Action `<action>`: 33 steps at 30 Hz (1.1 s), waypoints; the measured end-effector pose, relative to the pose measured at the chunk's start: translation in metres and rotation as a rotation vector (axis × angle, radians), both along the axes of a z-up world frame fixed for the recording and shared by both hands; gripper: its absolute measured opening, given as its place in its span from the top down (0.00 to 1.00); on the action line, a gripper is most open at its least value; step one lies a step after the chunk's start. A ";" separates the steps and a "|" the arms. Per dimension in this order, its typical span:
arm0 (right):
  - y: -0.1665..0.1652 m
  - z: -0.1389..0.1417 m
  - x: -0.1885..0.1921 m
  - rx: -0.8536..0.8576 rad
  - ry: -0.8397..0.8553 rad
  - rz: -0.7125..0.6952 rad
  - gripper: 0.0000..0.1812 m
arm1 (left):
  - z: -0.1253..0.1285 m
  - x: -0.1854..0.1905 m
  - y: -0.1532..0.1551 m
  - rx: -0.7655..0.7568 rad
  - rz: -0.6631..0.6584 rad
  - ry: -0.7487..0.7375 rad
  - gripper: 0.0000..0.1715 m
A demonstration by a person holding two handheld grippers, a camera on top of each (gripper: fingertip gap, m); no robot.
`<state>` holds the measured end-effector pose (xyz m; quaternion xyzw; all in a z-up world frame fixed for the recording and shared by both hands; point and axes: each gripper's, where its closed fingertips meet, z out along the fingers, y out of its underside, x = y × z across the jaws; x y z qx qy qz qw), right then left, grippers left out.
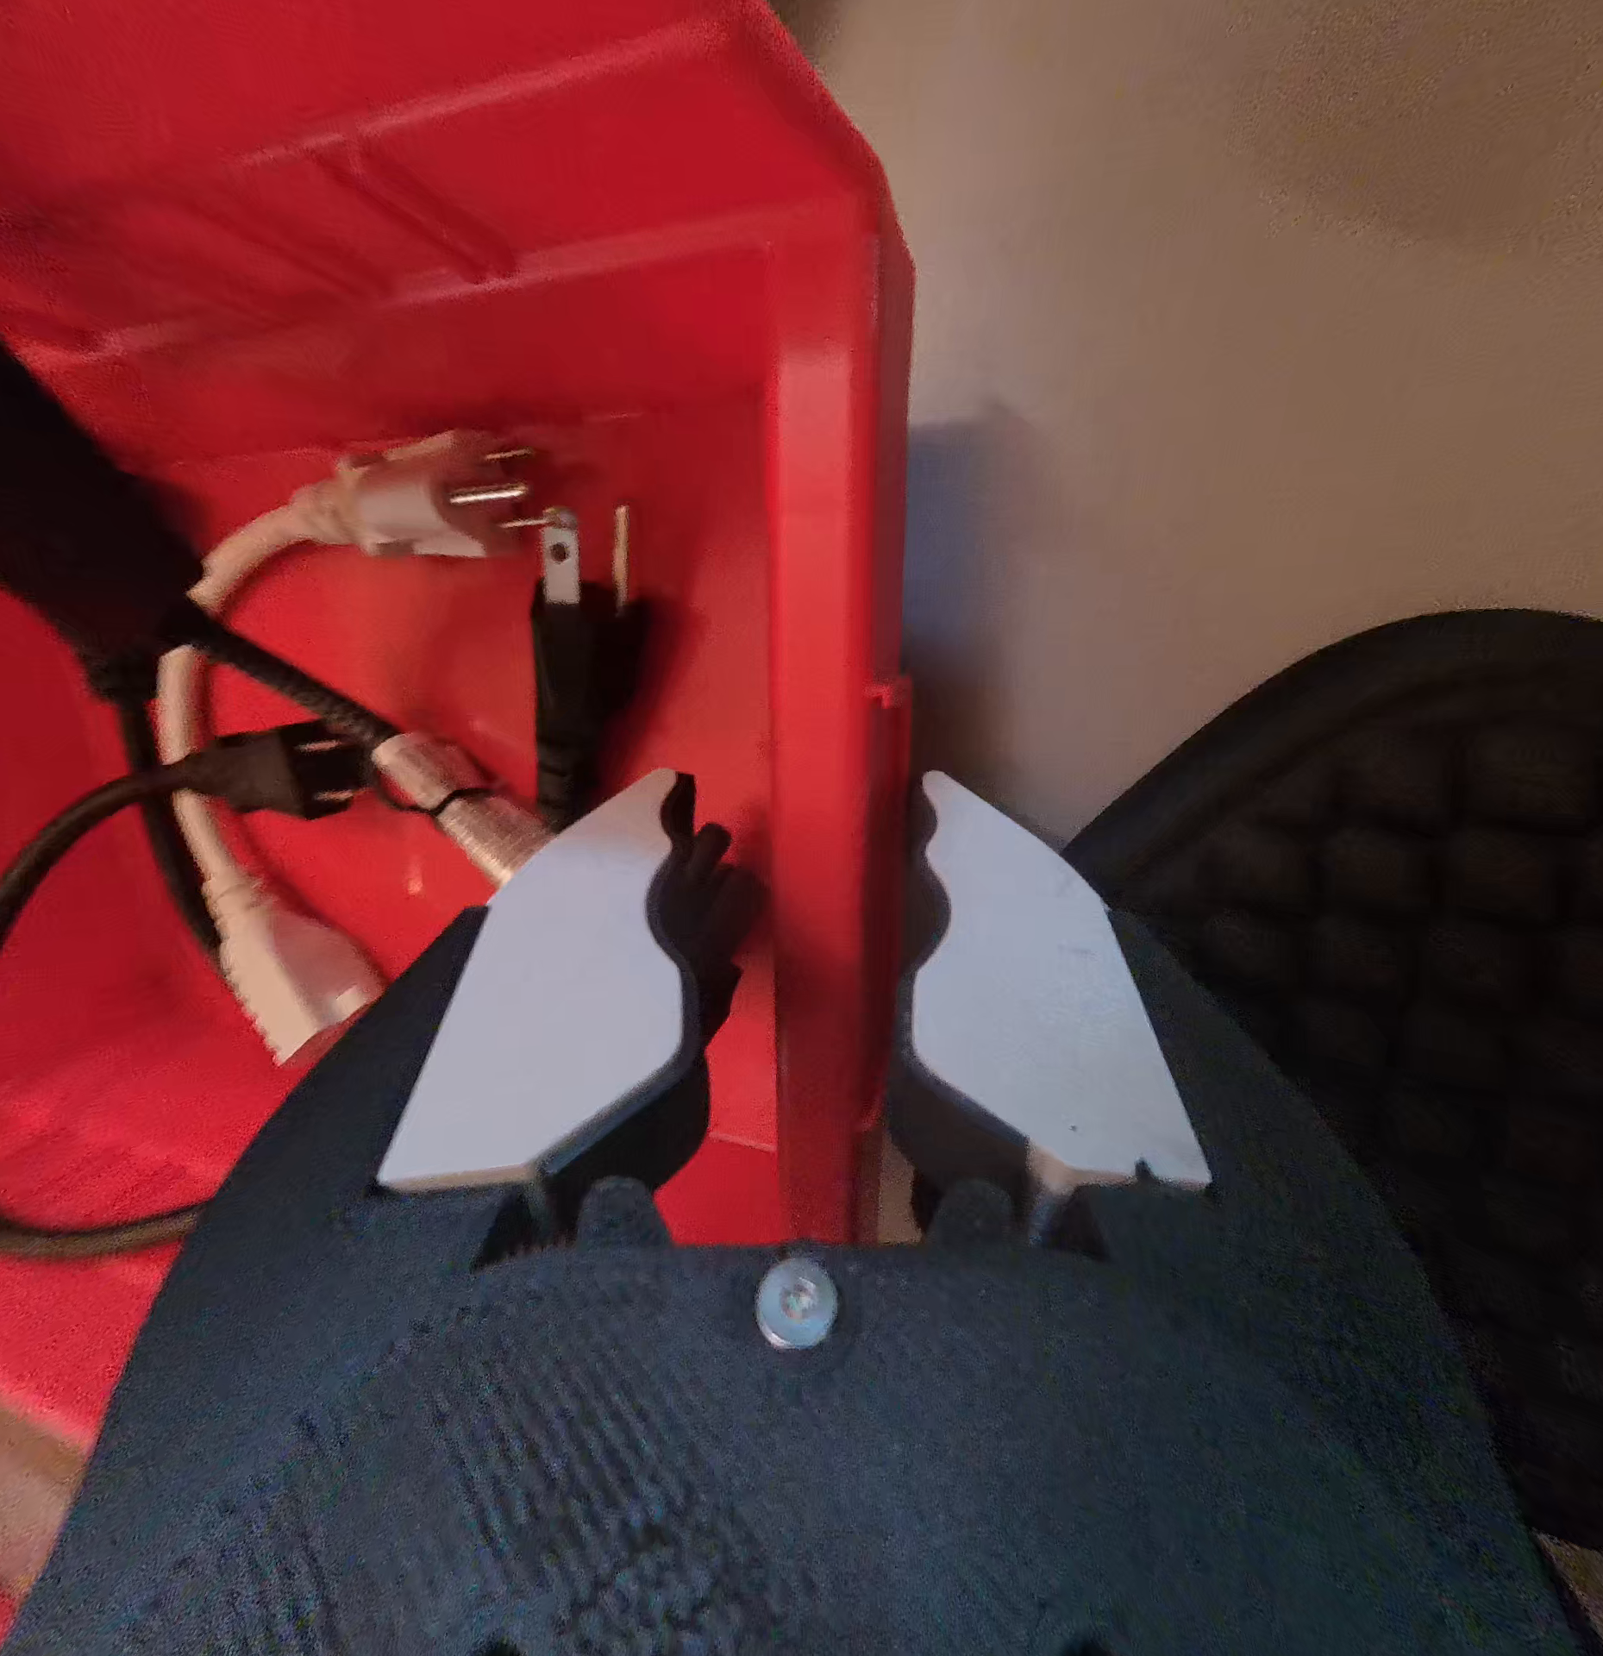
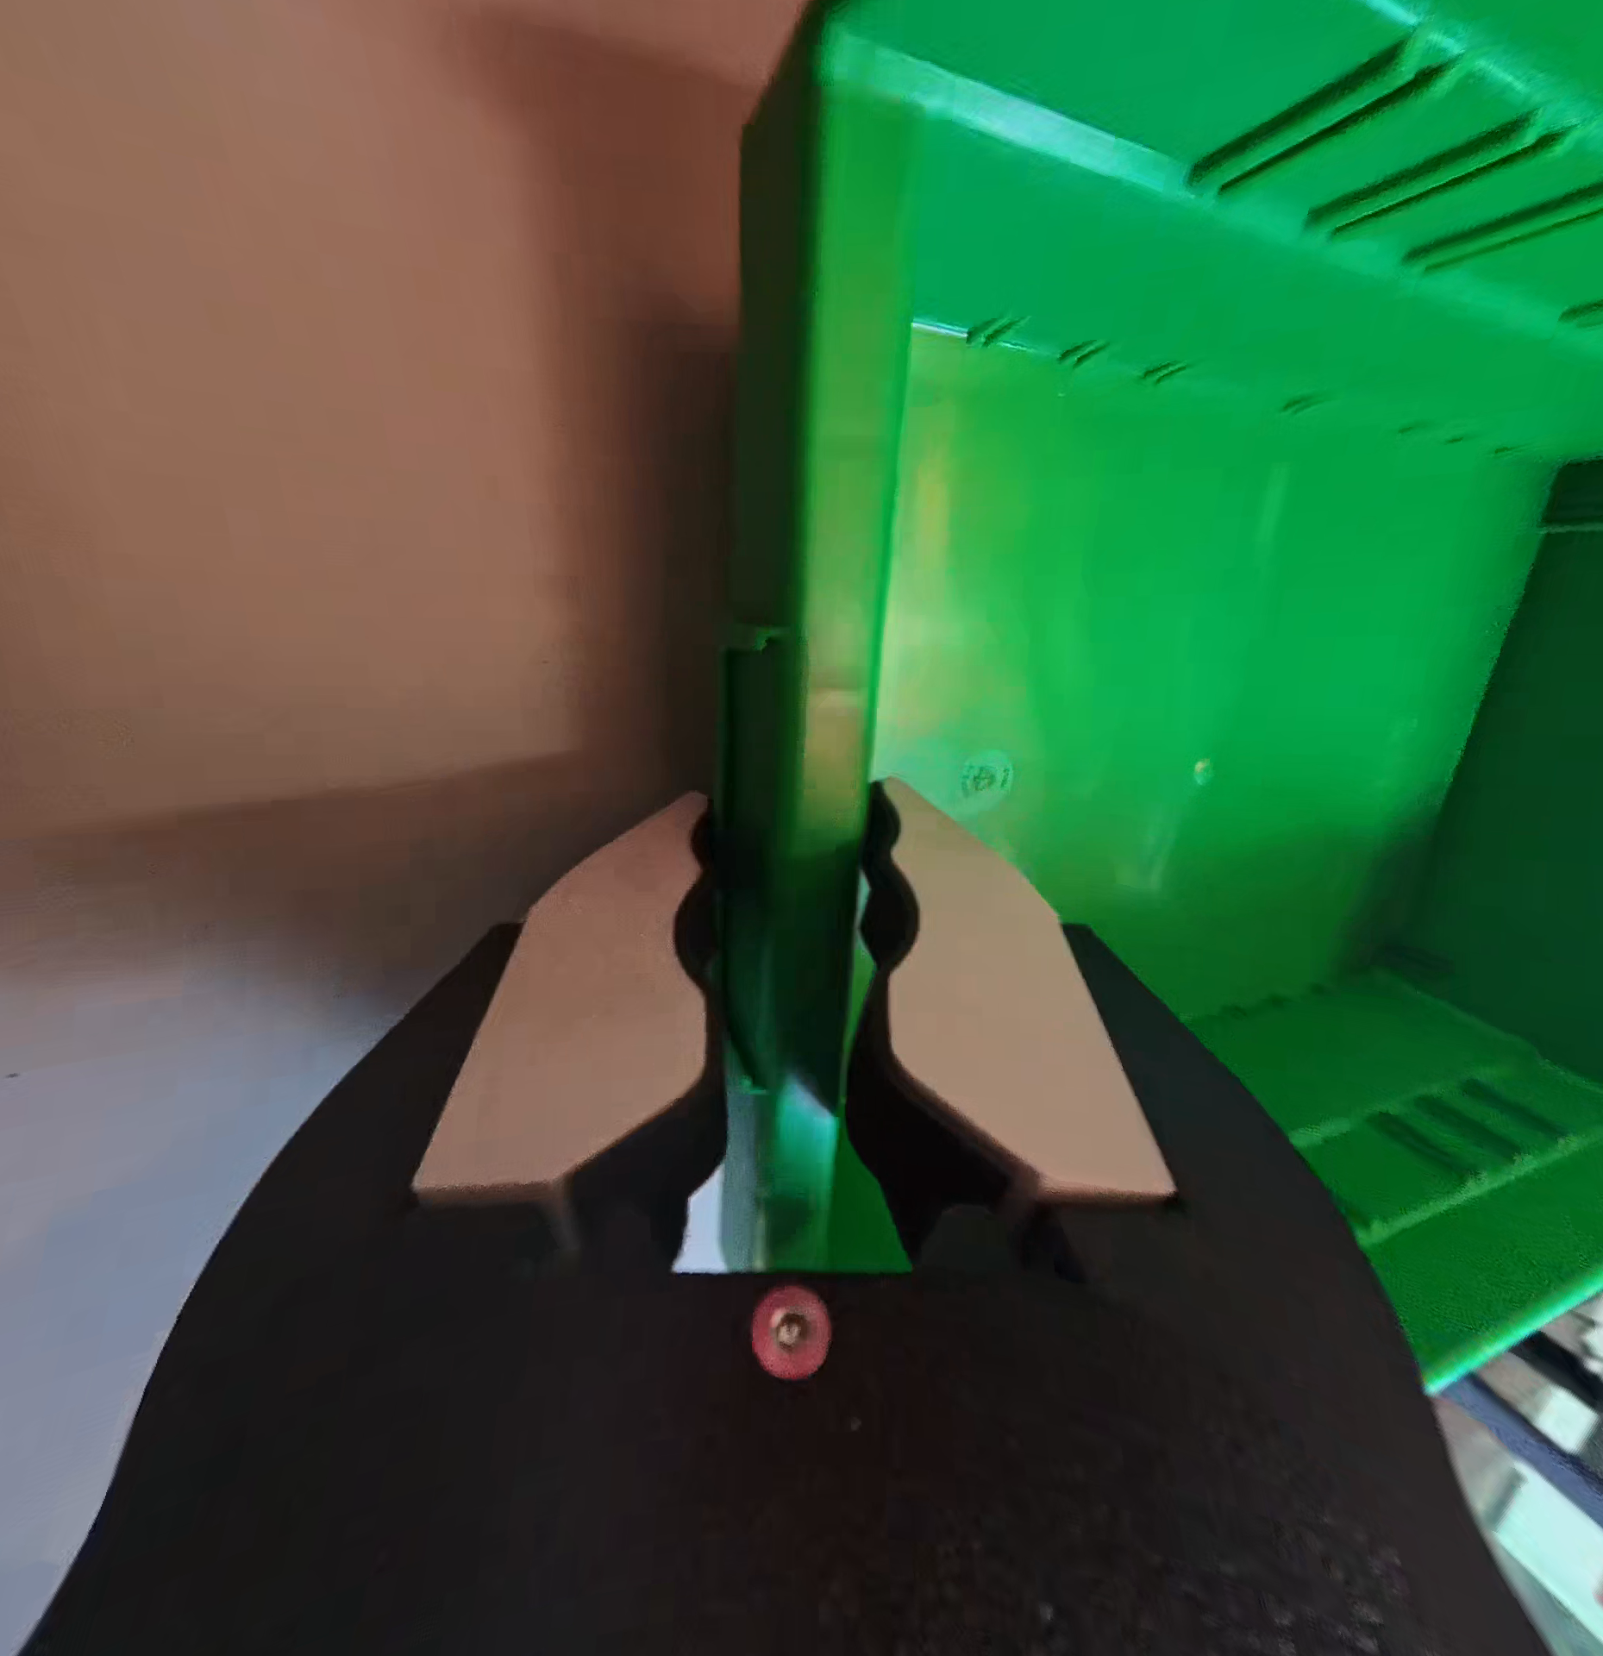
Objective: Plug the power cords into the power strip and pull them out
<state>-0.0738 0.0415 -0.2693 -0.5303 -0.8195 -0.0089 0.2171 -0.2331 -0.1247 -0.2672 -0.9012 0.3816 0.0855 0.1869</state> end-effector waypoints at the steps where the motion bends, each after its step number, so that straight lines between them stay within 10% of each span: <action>1: 0.002 0.004 0.003 0.025 0.040 -0.013 0.81 | -0.001 0.003 0.001 -0.009 -0.010 -0.020 0.77; 11: -0.011 0.024 0.123 0.153 0.226 -0.105 0.82 | -0.002 -0.005 0.019 0.067 -0.029 -0.023 0.85; 21: 0.059 0.018 0.248 0.298 0.124 -0.355 0.81 | -0.001 -0.012 0.038 0.066 0.014 -0.020 0.85; 33: 0.166 0.022 0.285 0.319 0.170 -0.456 0.68 | -0.001 -0.034 0.067 0.075 0.006 -0.022 0.85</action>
